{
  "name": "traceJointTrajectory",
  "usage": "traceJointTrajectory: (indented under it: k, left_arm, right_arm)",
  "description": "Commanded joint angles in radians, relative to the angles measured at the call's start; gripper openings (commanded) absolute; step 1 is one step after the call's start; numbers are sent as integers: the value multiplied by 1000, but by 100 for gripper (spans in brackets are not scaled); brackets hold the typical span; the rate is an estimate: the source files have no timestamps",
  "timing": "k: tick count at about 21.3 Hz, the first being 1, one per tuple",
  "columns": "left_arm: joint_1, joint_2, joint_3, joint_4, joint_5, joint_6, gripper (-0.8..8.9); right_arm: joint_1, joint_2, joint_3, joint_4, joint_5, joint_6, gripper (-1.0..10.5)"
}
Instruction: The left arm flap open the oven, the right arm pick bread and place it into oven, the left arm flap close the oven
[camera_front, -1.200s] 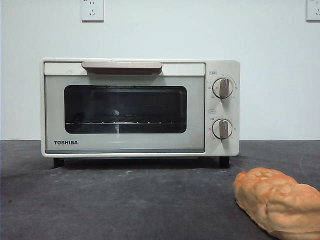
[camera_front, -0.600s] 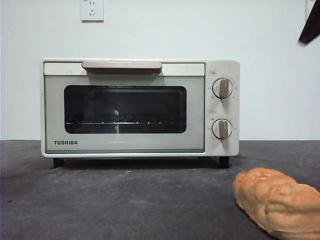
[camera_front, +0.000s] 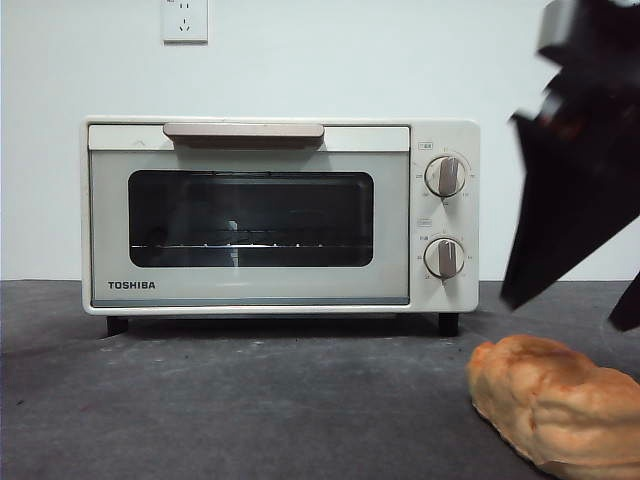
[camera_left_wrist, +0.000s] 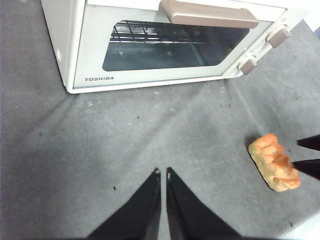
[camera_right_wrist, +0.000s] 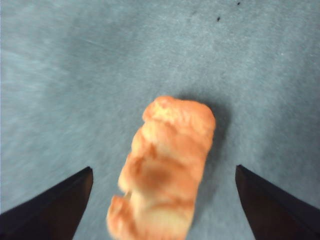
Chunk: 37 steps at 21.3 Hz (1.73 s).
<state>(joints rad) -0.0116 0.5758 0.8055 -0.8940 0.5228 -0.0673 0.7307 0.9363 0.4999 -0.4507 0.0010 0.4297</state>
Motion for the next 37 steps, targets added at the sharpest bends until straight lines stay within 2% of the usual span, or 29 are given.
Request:
traceJointTrajectory:
  k: [1, 10, 11, 15, 17, 22, 27, 31, 37]
  left_arm:
    - [-2, 5, 20, 6, 2, 15, 16]
    - [-2, 5, 20, 4, 2, 15, 16]
    - [-2, 5, 20, 4, 2, 15, 16]
    - [-2, 5, 20, 4, 2, 15, 16]
    - [-2, 5, 20, 4, 2, 15, 16]
    - [-6, 6, 20, 32, 2, 3, 16]
    - [-70, 47, 20, 183, 6, -92, 16]
    - [-175, 154, 20, 383, -23, -163, 17]
    - [-277, 305, 48, 570, -116, -184, 17]
  right_arm:
    - [25, 79, 6, 50, 38, 34, 459]
    - [40, 282, 6, 193, 61, 35, 458]
    - [40, 294, 6, 196, 61, 35, 440]
    - [44, 302, 6, 196, 64, 34, 233]
    - [46, 301, 6, 196, 51, 34, 170]
    - [46, 245, 20, 196, 49, 34, 159]
    - [46, 124, 87, 126, 49, 20, 160]
    - [46, 55, 172, 38, 52, -16, 160]
    - [46, 15, 245, -26, 51, -31, 160]
